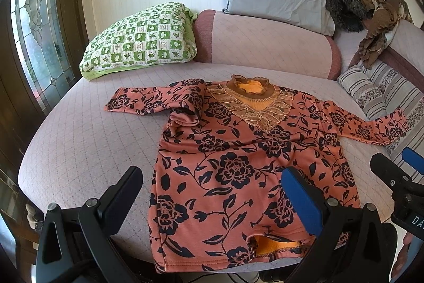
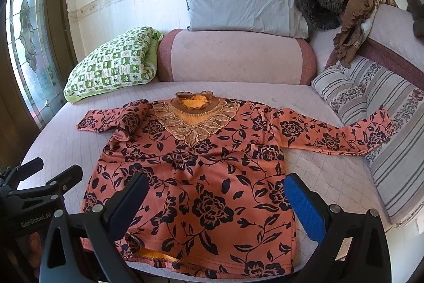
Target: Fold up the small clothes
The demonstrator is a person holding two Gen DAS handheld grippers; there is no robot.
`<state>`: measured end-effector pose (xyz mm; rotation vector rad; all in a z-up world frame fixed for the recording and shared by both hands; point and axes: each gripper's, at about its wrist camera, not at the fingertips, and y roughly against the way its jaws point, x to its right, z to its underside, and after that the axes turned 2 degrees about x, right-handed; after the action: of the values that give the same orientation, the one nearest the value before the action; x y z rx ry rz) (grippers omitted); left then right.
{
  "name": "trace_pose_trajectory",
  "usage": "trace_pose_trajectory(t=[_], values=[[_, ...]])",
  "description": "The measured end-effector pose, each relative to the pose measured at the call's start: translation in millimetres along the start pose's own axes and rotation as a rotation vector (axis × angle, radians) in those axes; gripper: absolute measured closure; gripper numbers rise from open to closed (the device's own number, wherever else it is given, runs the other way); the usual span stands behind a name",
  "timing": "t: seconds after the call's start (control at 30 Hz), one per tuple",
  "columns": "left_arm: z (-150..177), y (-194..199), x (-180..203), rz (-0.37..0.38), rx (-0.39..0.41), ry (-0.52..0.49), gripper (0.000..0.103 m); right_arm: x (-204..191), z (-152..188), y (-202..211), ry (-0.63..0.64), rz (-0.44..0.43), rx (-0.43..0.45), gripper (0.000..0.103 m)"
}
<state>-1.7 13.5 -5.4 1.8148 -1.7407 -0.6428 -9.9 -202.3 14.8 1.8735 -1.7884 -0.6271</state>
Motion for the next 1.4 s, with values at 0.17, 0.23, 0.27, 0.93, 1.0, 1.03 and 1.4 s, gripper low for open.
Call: trace_pose_trajectory(t=[0.17, 0.23, 0.27, 0.93, 1.0, 1.03, 1.4], values=[[0.8, 0.4, 1.2, -0.001, 0.001, -0.001, 0.0, 0.0, 0.6, -0.2, 0.001, 0.002, -0.004, 0.0], [-0.2, 0.3, 0.1, -0.001, 0.001, -0.001, 0.0, 0.2, 0.4, -0.2, 0.001, 0.002, -0.005, 0.0], [-0.2, 0.4, 0.1, -0.002, 0.001, -0.001, 0.0, 0.5, 0.4, 0.2, 0.0, 0.002, -0.004, 0.0], [-0.9, 3.3, 0.5, 0.001, 0.001, 0.001, 0.0, 0.8, 1.0, 0.5, -0.002, -0.003, -0.002, 0.0], [-0.8, 3.7, 0.4, 0.002, 0.001, 0.002, 0.0, 0.4, 0.4, 1.8, -0.001, -0.004, 0.0, 0.0], [-0.9, 3.4, 0.4, 0.001, 0.001, 0.002, 0.0, 0.4, 0.5, 1.9, -0.001, -0.004, 0.0, 0.0], [-1.2, 4.6, 1.2, 0.001, 0.0, 0.0, 0.0, -0.6, 0.8, 2.1, -0.006, -0.006, -0.001, 0.0]])
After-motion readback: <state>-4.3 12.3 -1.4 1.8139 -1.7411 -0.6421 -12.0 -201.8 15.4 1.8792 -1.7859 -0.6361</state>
